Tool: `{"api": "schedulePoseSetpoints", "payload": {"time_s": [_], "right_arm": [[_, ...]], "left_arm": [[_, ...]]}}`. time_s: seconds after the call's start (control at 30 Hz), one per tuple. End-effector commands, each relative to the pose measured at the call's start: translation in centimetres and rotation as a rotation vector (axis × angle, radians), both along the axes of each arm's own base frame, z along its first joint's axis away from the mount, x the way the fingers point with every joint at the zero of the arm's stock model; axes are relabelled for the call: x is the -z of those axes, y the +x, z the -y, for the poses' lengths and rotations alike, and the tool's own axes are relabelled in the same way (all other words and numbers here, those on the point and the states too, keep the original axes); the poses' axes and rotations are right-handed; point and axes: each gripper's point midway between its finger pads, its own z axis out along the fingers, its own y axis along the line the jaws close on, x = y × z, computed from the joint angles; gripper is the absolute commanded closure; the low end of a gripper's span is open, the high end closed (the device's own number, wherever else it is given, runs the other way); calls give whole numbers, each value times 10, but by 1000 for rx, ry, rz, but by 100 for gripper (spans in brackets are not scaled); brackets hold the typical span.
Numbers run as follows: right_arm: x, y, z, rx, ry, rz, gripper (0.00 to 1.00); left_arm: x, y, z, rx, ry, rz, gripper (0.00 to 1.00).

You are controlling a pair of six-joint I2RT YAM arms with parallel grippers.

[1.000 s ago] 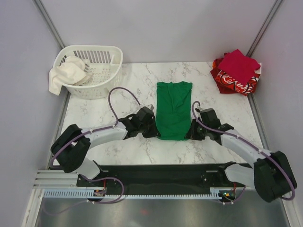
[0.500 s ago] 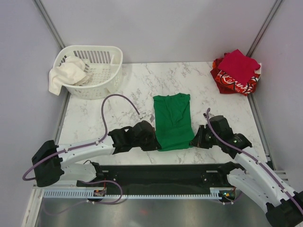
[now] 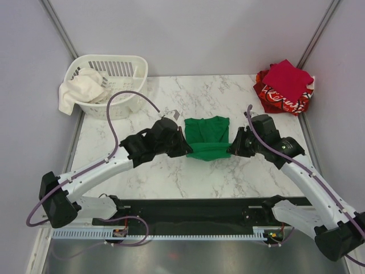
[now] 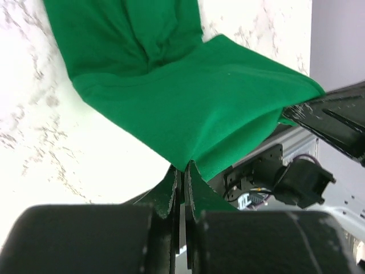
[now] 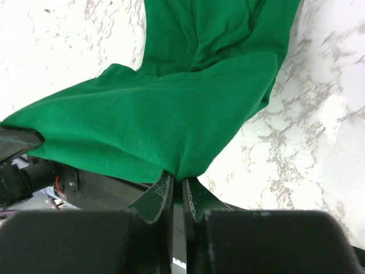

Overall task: Fold and stack the t-shirts
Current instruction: Fold the tshirt

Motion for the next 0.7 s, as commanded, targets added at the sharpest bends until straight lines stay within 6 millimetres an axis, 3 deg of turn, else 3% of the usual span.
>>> {"api": "schedulePoseSetpoints", "payload": {"time_s": [0.0,0.07,0.1,0.2,0.43,0.53,0.57,0.63,0.67], "right_arm": [[-12,25,4,17,-78,50,100],[-19,37,5,20,-106,74,100],[-13,43,4,21,-124,58,100],[-10,60,3,22,-163,53,100],[-5,98,-2,17,-192,35,100],[4,113,2,22,-198,11,100],[10,120,2,27,-200,-2,100],[13,131,4,29,-187,-9,100],[25,138,4,29,-193,-39,100]], "left_arm": [[-6,22,-3,39,33,19,98],[-15,34,0,54,22,33,98],[-9,43,0,56,30,13,98],[-17,62,4,72,13,16,98],[-2,96,18,99,9,-46,98],[-1,109,20,113,-4,-58,98],[10,113,22,124,-3,-89,98],[12,128,19,118,-13,-97,97],[21,137,16,117,-15,-124,97]]}}
